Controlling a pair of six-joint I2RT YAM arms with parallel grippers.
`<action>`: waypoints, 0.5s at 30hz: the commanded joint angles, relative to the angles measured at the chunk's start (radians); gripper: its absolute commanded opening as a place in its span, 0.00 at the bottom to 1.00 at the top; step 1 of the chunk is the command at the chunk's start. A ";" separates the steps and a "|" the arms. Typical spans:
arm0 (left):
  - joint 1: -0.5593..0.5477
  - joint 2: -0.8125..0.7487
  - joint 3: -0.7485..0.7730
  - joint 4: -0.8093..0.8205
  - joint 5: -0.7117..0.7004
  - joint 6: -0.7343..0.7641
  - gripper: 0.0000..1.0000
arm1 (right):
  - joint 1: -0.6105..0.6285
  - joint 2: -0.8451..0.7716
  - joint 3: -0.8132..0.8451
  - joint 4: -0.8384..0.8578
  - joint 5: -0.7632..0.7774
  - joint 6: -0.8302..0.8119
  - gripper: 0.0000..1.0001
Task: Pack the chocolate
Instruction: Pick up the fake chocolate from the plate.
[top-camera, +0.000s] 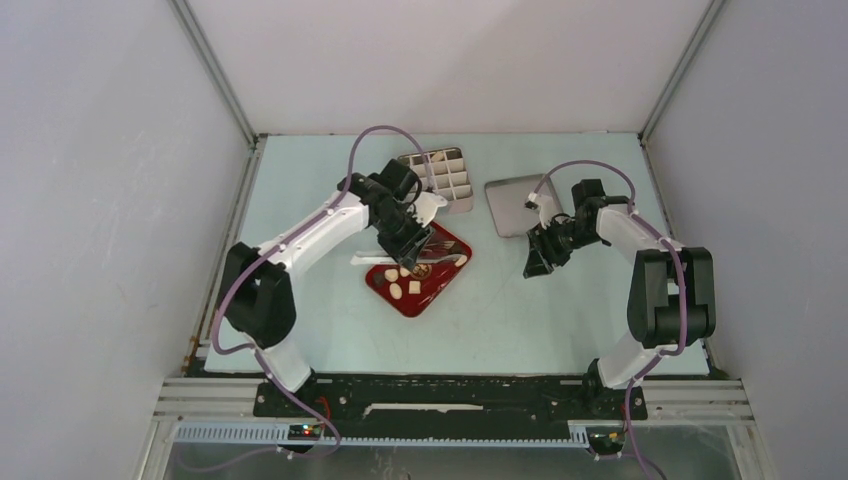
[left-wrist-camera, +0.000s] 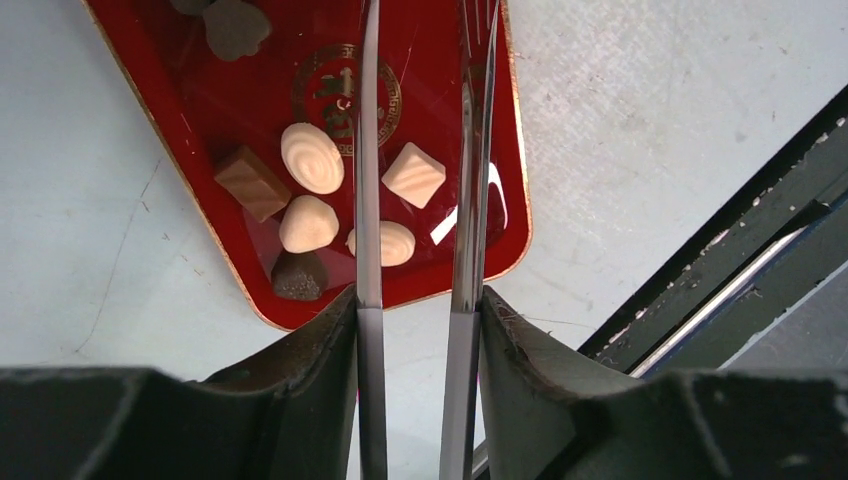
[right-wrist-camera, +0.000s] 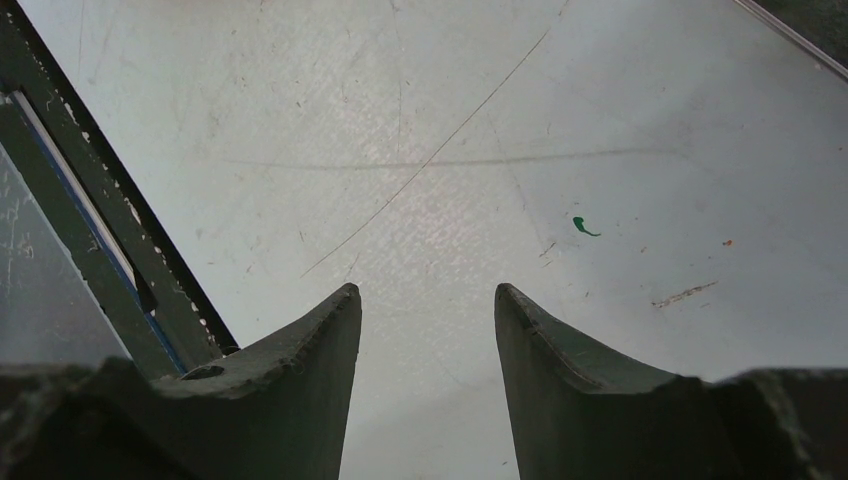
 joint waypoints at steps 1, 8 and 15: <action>-0.007 0.004 -0.003 0.052 -0.017 -0.017 0.47 | 0.000 -0.011 0.039 -0.013 0.009 -0.021 0.55; -0.030 0.059 0.026 0.025 0.006 -0.003 0.48 | -0.001 -0.005 0.039 -0.018 0.015 -0.029 0.55; -0.051 0.078 0.041 0.007 0.020 0.021 0.48 | 0.001 0.001 0.039 -0.021 0.016 -0.031 0.55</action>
